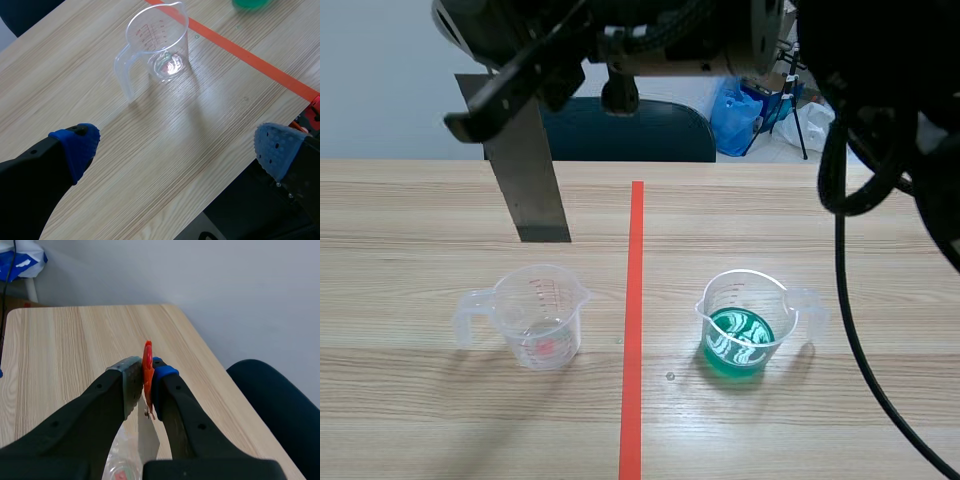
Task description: Do the redox reaction experiment
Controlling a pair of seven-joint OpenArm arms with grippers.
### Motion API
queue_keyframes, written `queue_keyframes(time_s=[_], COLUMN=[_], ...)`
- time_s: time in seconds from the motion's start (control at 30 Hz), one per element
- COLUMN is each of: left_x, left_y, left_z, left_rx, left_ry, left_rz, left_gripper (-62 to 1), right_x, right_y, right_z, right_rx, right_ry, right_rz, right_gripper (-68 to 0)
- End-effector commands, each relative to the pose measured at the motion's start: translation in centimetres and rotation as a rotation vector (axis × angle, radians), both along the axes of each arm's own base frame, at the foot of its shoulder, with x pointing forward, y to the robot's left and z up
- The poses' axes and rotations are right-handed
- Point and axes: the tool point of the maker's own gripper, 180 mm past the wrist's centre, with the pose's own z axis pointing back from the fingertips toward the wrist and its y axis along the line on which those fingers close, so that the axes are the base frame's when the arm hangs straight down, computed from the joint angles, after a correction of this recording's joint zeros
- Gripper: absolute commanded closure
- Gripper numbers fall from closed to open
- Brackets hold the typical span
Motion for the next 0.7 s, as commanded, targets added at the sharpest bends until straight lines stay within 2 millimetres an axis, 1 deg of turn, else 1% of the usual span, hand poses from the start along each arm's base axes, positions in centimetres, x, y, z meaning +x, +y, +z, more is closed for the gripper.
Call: queue_keyframes(time_s=[0.0,0.67], left_x=[0.13,0.16], left_y=[-0.26,-0.27], left_z=[0.45,0.52], left_rx=[-0.022,-0.027], left_ry=[-0.016,-0.018], left_rz=[0.009,0.011], left_gripper=[-62.3,-62.3], right_x=[0.17,0.1], right_y=[0.06,0.09], right_z=[1.16,1.2], right_rx=[0.027,0.031], right_ry=[-0.024,-0.02], right_rz=[0.001,0.006], right_gripper=[-0.6,-0.6])
